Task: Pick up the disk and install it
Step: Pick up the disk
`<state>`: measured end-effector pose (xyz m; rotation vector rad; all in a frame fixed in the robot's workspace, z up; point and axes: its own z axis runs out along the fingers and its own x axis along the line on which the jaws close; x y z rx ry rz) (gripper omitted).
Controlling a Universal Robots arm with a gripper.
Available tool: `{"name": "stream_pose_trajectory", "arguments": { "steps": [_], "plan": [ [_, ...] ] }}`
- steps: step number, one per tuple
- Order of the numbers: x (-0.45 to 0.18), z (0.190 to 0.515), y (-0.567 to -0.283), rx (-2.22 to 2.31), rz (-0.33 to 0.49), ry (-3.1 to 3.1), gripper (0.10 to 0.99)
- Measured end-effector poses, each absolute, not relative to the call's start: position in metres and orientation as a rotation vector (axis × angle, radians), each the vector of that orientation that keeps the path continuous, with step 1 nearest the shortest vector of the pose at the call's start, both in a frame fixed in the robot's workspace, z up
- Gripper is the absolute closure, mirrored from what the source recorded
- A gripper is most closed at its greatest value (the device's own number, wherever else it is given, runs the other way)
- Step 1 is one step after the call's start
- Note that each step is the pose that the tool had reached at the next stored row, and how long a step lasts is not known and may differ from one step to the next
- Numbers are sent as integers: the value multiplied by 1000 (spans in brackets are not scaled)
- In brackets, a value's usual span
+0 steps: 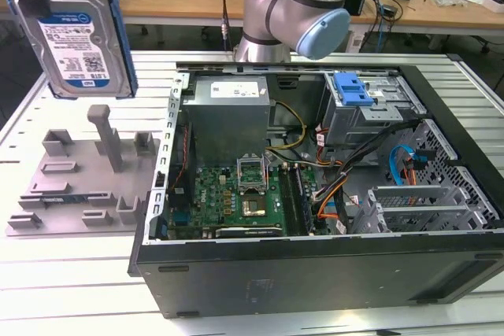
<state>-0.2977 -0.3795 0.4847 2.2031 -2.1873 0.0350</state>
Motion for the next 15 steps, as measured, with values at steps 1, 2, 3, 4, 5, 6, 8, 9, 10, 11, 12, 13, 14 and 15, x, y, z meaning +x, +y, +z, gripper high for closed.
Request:
{"name": "stream_pose_trajectory", "arguments": {
  "steps": [1,2,3,4,5,6,8,9,10,11,12,13,14,15],
  "plan": [
    [-294,485,-381,2203,35,-2188,722],
    [-286,485,-385,2203,35,-2188,722],
    [-281,485,-387,2203,35,-2187,722],
    [-275,485,-388,2203,35,-2188,722],
    [-270,485,-390,2203,35,-2187,722],
    [-265,485,-392,2203,35,-2187,722],
    [-252,485,-397,2203,35,-2187,722],
    [-248,485,-399,2203,34,-2187,722],
    [-240,485,-402,2203,34,-2187,722],
    [-232,485,-405,2203,34,-2187,722],
    [-226,485,-407,2202,34,-2187,722],
    [-220,485,-410,2202,34,-2187,722],
    [-210,486,-413,2203,34,-2187,722],
    [-202,486,-416,2202,34,-2187,722]
  ]
}}
